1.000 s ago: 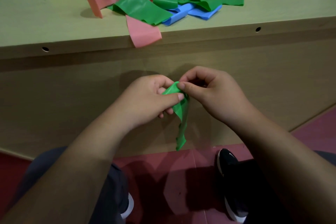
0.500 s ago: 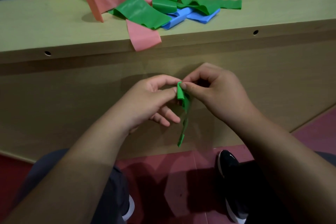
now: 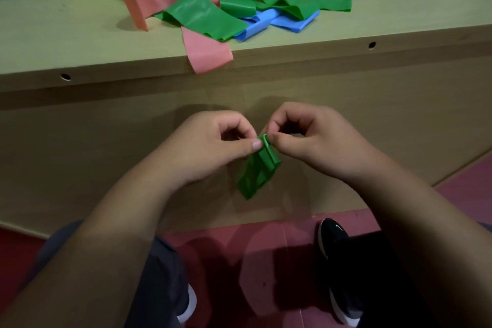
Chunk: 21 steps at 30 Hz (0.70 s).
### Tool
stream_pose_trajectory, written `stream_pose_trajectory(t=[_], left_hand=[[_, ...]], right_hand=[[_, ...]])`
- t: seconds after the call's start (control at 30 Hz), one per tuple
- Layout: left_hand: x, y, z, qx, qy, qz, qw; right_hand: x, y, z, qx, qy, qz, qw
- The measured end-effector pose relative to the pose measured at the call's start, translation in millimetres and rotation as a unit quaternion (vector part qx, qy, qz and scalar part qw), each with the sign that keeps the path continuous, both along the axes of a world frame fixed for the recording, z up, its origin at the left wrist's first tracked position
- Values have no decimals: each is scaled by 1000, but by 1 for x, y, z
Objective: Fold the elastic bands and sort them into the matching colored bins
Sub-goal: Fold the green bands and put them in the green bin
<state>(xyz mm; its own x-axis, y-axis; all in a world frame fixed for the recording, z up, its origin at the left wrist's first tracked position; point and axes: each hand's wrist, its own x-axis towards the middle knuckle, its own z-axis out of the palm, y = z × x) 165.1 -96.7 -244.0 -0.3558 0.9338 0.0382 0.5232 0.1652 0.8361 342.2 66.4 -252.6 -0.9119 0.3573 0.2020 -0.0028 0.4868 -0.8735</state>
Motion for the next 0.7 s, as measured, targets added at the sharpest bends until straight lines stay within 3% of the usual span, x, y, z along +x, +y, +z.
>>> stream_pose_trajectory(t=[0.4,0.7], left_hand=[[-2,-2,7,38,-125,-70,989],[-9,0,2,70,-76,-60,993]], right_hand=[[-7,-3,3,-107,48,44,992],[-6,-5,5,-216,92,23,972]])
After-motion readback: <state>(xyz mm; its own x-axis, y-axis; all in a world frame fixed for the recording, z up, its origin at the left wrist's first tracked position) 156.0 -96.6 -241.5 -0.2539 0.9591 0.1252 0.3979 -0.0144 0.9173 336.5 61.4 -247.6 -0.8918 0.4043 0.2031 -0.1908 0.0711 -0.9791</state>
